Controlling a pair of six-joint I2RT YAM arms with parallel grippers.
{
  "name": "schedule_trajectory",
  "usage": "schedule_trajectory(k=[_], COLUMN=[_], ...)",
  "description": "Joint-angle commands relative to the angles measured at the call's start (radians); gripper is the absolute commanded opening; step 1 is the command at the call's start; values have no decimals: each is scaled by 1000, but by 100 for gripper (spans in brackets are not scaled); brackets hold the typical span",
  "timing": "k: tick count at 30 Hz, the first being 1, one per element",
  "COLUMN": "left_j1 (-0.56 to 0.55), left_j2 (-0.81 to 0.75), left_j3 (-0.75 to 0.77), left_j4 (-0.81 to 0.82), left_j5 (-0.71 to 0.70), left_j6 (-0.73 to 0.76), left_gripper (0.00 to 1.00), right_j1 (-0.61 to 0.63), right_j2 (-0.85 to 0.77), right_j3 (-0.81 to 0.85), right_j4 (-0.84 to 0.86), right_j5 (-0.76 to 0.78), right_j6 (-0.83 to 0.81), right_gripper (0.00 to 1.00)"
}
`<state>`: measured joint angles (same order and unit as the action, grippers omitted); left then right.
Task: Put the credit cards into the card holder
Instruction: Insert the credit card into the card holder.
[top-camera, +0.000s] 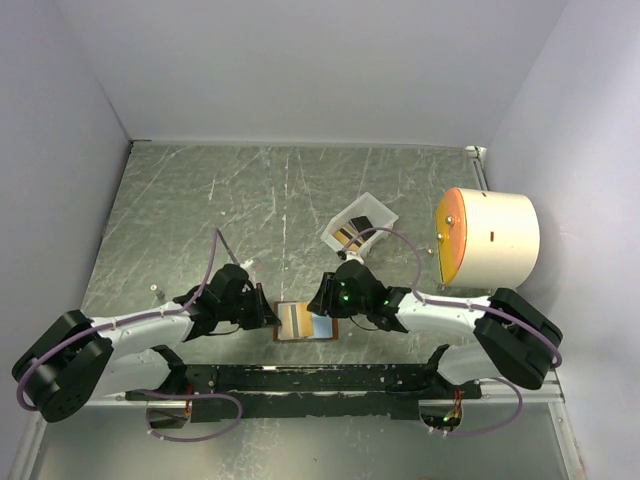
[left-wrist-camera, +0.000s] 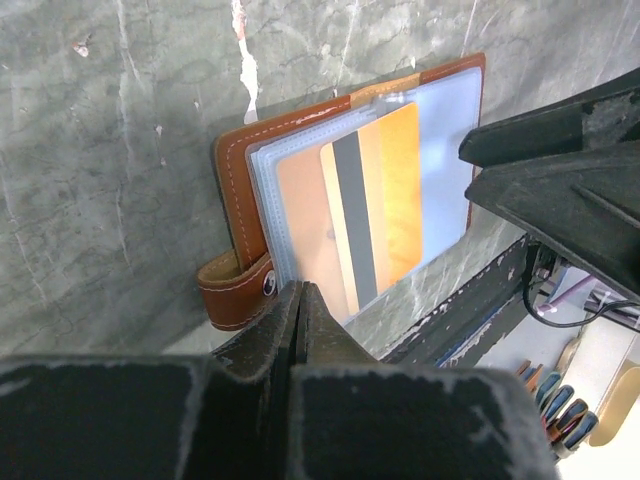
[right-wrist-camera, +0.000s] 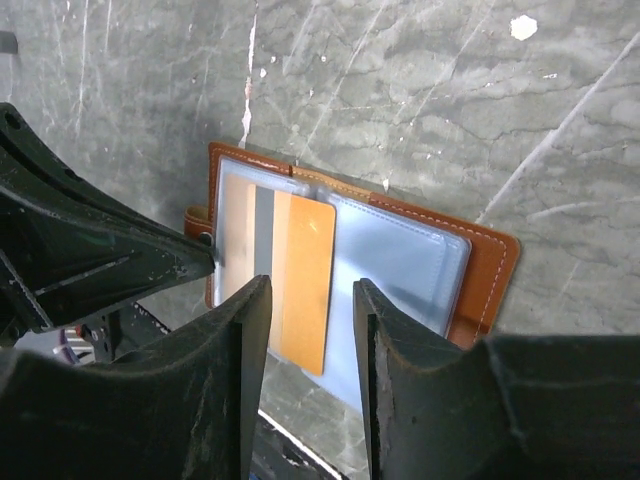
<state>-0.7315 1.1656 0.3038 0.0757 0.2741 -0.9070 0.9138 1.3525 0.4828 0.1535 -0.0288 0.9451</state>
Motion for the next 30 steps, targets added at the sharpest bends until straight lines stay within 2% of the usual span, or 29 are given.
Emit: schedule_trajectory(k=[1,16,30], left_j1=[-10,-11,-9], left_j2=[-28,6,3], left_j3=[-2,-23,-34], left_j4=[-18,-19,2], left_j5=[-38,-59,-49], left_j6=[-29,-32,-44], left_gripper=[7,7,7], right_j1=[13,53,84], right_j2=[-30,98,160], right_j3=[26,56,127], right_j4=[-86,18,11], right_j5=[23,-48,-86], right_j6=[-6,2,-13], right_gripper=[39,37,26])
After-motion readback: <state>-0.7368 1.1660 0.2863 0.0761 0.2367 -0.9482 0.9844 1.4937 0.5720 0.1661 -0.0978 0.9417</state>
